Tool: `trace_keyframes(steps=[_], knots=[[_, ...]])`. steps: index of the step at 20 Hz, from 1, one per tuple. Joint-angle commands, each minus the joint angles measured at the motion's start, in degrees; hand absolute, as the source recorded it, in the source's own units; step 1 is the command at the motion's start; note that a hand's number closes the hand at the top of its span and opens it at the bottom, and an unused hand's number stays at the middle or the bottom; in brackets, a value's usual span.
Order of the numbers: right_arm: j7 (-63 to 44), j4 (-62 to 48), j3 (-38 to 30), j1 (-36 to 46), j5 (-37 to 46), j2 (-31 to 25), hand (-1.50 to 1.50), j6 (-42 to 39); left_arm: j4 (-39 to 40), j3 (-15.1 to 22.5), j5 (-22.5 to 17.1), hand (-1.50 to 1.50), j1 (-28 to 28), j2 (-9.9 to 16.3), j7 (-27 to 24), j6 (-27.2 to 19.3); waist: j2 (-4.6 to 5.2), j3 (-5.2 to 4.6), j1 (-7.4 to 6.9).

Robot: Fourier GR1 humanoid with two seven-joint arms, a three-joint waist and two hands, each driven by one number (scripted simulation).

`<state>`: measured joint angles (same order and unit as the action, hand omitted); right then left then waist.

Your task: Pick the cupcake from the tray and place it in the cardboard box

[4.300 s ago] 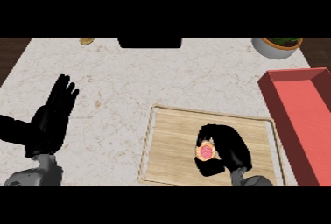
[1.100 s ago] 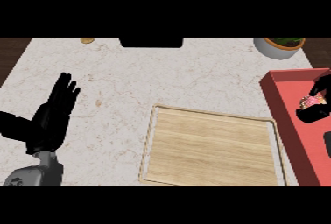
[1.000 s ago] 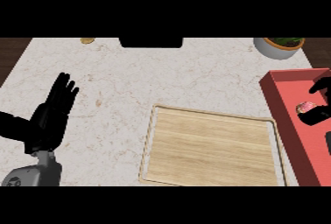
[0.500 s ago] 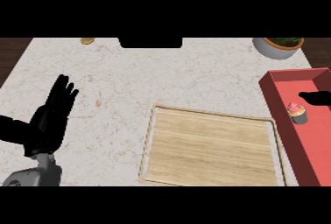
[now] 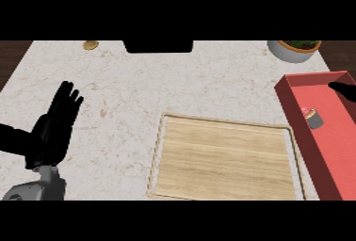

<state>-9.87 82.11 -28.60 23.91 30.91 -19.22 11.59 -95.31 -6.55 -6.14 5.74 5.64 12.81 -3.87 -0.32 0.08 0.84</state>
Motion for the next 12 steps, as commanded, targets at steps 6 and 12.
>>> trace_keyframes(steps=[6, 12], knots=[[4.1, 9.0, -10.5, -9.4, -19.0, 1.9, -1.5, -4.0, -4.0, 2.3, 1.7, 0.0, -2.4, -1.2, 1.3, -1.0, 0.15, -0.06, -0.44], [6.1, 9.5, -17.4, -12.8, -27.2, -2.7, -1.5, -6.0, 2.3, -0.3, 0.6, 0.0, 2.1, 0.1, -0.9, -0.2, 0.27, -0.08, -0.41]])
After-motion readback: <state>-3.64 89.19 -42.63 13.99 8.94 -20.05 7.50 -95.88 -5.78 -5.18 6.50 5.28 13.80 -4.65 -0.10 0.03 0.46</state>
